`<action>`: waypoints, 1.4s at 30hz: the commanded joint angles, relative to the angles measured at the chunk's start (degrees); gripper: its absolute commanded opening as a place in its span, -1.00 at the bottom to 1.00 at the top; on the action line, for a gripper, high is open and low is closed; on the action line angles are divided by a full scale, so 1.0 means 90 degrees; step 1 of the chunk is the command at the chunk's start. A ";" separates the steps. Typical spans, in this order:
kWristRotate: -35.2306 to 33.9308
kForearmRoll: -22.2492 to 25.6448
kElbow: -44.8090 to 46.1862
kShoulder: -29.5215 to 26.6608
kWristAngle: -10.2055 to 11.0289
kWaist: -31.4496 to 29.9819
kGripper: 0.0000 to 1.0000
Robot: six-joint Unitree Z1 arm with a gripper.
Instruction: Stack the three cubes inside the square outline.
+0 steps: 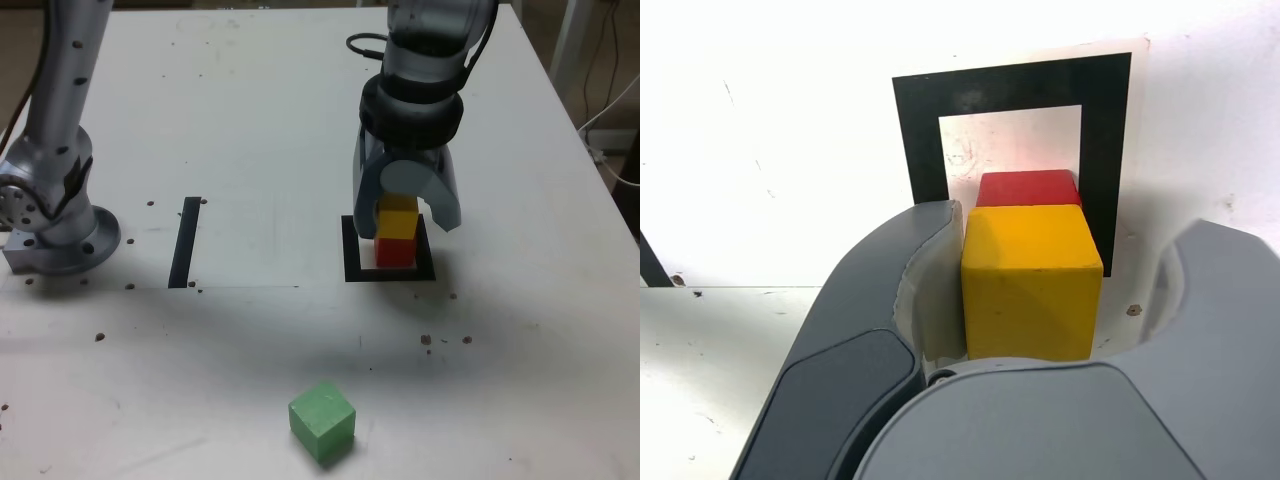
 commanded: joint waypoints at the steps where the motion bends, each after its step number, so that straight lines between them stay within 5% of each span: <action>1: 0.0006 0.0078 -0.0003 -0.0049 -0.0010 0.0013 0.99; 15: 0.0073 0.0373 -0.0079 -0.0272 0.0133 -0.0075 0.99; 28: -0.0091 0.0679 0.0229 -0.0886 -0.0316 -0.0906 0.99; 35: -0.2043 0.0713 0.0704 -0.1242 -0.0504 -0.2150 0.99; 42: -0.4097 -0.0204 0.1390 -0.1242 -0.1078 -0.3256 0.99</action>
